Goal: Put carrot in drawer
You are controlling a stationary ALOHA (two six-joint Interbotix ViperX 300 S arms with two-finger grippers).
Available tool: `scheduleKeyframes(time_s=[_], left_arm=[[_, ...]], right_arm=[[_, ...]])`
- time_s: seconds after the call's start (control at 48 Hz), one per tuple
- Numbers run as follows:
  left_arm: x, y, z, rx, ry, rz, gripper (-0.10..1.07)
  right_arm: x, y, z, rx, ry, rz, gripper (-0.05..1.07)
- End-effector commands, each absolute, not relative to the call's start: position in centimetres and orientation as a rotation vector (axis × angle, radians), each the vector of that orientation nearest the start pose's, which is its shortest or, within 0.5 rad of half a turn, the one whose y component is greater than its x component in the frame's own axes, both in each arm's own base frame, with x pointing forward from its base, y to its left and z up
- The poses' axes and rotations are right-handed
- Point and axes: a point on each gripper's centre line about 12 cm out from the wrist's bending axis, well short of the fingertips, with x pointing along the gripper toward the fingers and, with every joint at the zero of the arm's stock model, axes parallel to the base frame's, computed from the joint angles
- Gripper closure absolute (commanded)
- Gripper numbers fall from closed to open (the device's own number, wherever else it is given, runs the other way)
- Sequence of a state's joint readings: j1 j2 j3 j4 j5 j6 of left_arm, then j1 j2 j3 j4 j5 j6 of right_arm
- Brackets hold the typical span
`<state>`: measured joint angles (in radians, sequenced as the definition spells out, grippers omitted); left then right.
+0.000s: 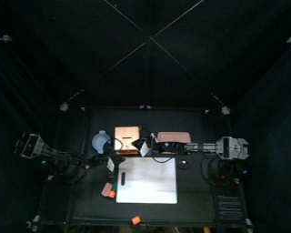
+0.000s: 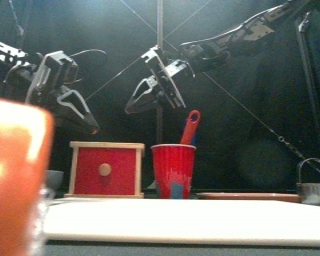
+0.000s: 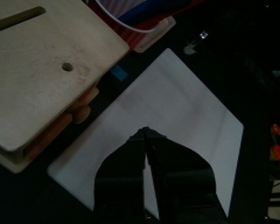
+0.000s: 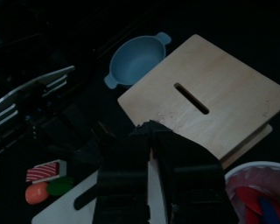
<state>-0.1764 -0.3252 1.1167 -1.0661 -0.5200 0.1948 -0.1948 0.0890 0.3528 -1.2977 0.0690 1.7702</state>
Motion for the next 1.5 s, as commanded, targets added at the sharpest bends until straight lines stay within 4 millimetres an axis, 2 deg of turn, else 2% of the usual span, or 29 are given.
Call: scheduleKeyframes(time_s=[0.0, 0.146, 0.25, 0.375, 0.5, 0.646, 0.812, 0.958, 1.167, 1.479], left_arm=[[27.1, 0.5, 16.8, -0.632, 0.342, 0.447, 0.59], [27.2, 0.2, 16.7, -0.7, 0.369, 0.455, 0.58], [27.3, 0.0, 16.5, -0.754, 0.385, 0.464, 0.53], [27.5, 0.2, 15.9, -0.81, 0.4, 0.502, 0.39], [28.5, 0.8, 15.2, -0.889, 0.401, 0.567, 0.23], [29.1, 2.1, 13.7, -0.962, 0.404, 0.664, 0.11], [29.5, 3.2, 12.9, -0.996, 0.383, 0.733, 0.1], [30.1, 4.3, 13.0, -1.004, 0.35, 0.769, 0.1], [30.3, 5.5, 13.0, -1.005, 0.318, 0.811, 0.11], [31.1, 5.5, 12.7, -1.0, 0.324, 0.813, 0.11]], right_arm=[[45.1, -9.9, 25.5, 0.488, 0.356, -0.354, 0.74], [45.5, -10.2, 26.4, 0.486, 0.333, -0.353, 0.74], [46.0, -10.4, 26.8, 0.472, 0.321, -0.351, 0.74], [46.9, -12.0, 27.1, 0.45, 0.303, -0.374, 0.74], [48.0, -13.4, 26.4, 0.444, 0.304, -0.391, 0.74], [49.1, -15.5, 25.6, 0.44, 0.301, -0.424, 0.74], [49.8, -17.9, 24.3, 0.448, 0.305, -0.47, 0.75], [49.6, -19.6, 23.2, 0.469, 0.314, -0.507, 0.75], [49.4, -19.5, 21.6, 0.498, 0.345, -0.517, 0.75], [48.5, -18.9, 19.3, 0.535, 0.401, -0.528, 0.75]])
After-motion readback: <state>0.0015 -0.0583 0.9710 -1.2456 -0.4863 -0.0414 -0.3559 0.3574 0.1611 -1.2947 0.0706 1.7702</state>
